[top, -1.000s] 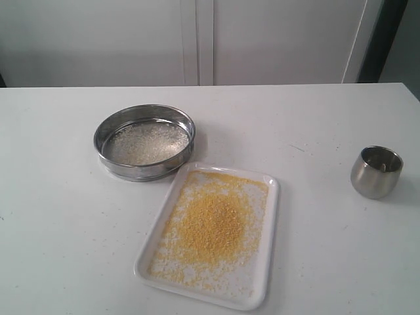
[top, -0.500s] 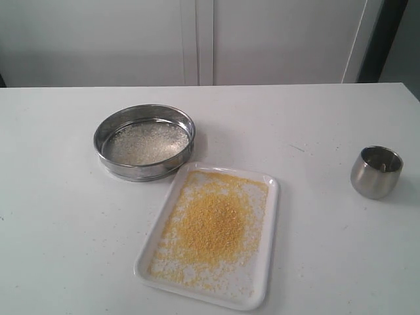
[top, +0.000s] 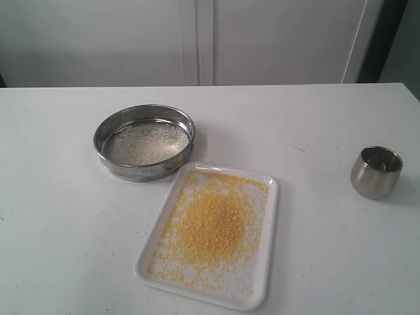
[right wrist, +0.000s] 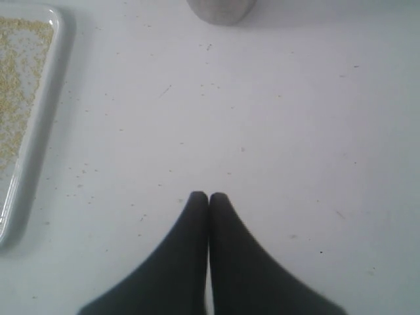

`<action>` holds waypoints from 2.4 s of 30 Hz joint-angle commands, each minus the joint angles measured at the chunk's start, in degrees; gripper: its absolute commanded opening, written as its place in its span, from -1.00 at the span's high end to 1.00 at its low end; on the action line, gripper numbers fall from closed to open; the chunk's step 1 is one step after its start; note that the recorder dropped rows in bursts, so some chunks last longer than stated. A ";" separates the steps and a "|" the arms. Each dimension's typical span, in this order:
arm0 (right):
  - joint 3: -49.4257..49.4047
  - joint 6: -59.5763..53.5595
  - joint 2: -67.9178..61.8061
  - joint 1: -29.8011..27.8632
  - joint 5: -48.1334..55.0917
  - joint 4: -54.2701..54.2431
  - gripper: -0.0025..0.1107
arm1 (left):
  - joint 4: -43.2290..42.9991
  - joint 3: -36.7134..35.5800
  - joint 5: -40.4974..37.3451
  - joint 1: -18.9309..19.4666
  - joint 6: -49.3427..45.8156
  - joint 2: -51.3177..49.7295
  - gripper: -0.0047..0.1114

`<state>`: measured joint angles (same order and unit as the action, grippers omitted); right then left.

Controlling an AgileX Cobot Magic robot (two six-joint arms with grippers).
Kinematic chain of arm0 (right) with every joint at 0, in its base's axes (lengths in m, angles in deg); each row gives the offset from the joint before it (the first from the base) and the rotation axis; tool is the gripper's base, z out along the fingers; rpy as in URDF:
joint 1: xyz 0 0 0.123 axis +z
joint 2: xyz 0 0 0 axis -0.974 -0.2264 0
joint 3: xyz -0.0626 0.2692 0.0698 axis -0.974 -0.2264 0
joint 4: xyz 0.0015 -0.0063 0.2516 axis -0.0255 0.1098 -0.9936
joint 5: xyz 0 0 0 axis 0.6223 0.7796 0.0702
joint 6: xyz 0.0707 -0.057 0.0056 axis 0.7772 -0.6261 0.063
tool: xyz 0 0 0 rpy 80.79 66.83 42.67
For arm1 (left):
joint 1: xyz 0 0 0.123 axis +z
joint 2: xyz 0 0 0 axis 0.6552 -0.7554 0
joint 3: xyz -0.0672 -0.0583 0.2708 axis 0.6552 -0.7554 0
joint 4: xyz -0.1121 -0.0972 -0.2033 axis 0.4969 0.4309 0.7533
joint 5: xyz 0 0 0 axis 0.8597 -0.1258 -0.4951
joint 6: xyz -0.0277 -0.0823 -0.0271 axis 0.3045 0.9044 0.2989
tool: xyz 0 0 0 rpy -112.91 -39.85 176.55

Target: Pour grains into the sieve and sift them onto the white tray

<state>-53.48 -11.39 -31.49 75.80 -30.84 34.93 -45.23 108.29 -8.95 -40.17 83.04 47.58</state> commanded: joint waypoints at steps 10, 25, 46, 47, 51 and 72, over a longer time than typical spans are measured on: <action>0.15 0.22 0.38 0.07 -0.47 0.39 0.96 | -1.05 -27.63 24.89 0.18 -1.65 14.72 0.92; 0.15 0.22 0.38 0.07 -0.47 0.39 0.96 | -1.16 -34.29 28.27 0.23 -2.91 16.10 0.92; 0.15 0.67 0.38 0.07 -0.47 0.39 0.96 | -1.16 -36.19 29.67 0.23 -2.78 16.44 0.92; 0.15 1.92 0.38 0.07 -0.47 0.39 0.96 | -1.16 -36.19 29.67 0.23 -2.78 16.44 0.92; 0.15 1.63 0.38 0.07 -0.47 0.39 0.96 | -1.16 -36.19 29.67 0.23 -2.78 16.44 0.92; 0.15 1.74 1.32 1.35 -0.47 0.50 0.96 | -1.16 -36.19 29.67 0.23 -2.78 16.44 0.92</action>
<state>-53.48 -9.93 -31.38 76.98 -30.84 34.82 -46.72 72.70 20.89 -40.17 80.27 63.76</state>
